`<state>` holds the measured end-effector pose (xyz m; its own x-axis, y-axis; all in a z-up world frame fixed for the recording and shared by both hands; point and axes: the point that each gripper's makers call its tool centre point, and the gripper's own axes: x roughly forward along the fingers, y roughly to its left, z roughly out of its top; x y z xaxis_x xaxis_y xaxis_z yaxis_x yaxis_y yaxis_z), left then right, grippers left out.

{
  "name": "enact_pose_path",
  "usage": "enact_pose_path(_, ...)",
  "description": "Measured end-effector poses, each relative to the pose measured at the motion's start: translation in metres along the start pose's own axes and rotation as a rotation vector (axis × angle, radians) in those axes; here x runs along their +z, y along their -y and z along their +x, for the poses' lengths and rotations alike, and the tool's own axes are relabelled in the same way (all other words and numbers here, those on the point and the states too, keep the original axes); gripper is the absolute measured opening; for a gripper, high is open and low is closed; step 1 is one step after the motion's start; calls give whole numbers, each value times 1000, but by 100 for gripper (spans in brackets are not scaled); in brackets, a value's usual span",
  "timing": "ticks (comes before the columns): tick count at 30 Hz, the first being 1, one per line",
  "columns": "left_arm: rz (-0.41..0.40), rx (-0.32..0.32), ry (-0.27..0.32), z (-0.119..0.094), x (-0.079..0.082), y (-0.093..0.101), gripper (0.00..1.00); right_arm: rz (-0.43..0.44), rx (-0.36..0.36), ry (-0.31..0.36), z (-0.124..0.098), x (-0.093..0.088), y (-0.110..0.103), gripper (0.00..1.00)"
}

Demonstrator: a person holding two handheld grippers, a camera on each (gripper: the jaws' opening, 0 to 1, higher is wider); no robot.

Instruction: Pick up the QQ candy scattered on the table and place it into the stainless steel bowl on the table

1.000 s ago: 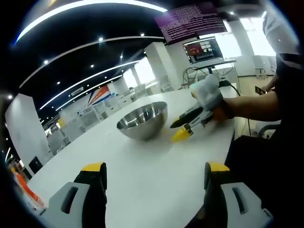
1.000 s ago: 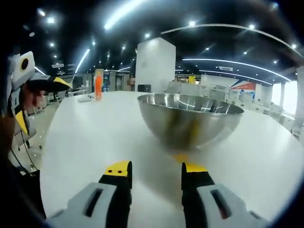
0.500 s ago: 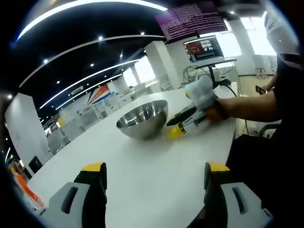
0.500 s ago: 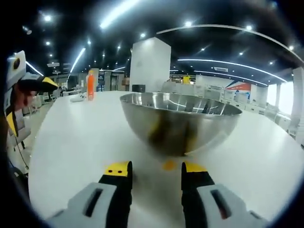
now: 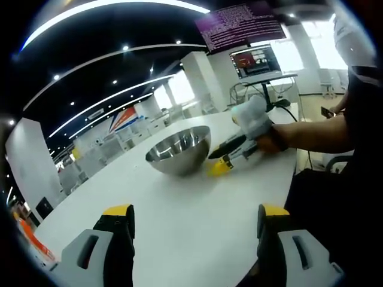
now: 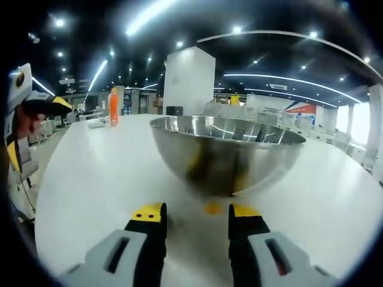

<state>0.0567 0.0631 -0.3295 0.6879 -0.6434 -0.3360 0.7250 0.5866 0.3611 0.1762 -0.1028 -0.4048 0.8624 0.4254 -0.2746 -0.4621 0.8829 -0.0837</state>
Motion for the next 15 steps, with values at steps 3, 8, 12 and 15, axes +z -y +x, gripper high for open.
enact_pose_path(3,-1,3,0,-1,0,-1,85,11,8,-1,-1,0,-2,41)
enact_pose_path(8,-3,4,-1,0,-1,-1,85,26,7,7,-3,1,-1,41)
enact_pose_path(12,-3,3,0,0,-1,0,85,23,7,8,-4,0,-2,41)
enact_pose_path(15,-3,5,3,-1,0,0,85,24,5,11,-4,1,-2,41)
